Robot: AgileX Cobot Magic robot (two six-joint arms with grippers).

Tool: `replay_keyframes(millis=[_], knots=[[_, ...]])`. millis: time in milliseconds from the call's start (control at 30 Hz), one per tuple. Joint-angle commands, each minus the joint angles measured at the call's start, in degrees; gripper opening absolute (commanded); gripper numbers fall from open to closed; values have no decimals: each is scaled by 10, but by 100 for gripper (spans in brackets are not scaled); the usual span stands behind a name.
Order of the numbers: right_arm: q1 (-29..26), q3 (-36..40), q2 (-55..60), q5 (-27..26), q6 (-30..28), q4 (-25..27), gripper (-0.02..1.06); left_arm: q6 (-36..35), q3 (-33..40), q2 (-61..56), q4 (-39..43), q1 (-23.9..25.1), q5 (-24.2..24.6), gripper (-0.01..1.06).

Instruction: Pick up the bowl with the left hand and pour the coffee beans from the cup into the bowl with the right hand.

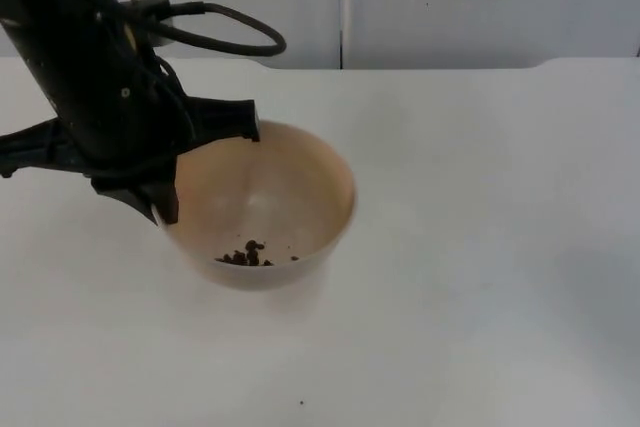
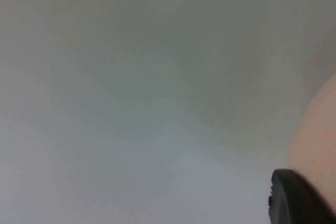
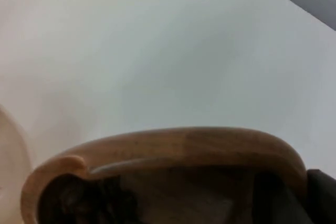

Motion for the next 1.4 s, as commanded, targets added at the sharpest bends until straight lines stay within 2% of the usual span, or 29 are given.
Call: replay_keyframes(millis=[0,200,333,467,567,667,733,800,1033,1200,1367], knots=[[-13,2,-7,-1,-5,7,0,21,-4,-2,7,-2,-17,0],[-51,50,-7,-17,-5,6,0,67,-4,-2,-7,14,-54,0],[-76,97,-7,-50,0,6,0,115,-4,4,-40,41,-58,0],[-107,174,-7,-112,22,-4,0,187,-4,14,-97,88,-72,0],[-118,210,-7,-140,35,-16,0,204,-4,18,-108,100,-81,0],[-125,246,-7,-165,54,-34,0,212,-4,24,-111,106,-85,0],[-129,286,-7,-199,85,-71,0,222,-4,37,-112,106,-93,0],[-133,313,-7,-228,114,-85,0,230,-4,53,-124,106,-94,0],[-139,361,-7,-262,122,-86,0,249,-4,84,-141,106,-99,0],[-139,399,-3,-304,148,-109,0,249,-4,92,-140,106,-105,0],[-139,411,16,-304,158,-127,0,249,-4,93,-126,106,-123,0]])
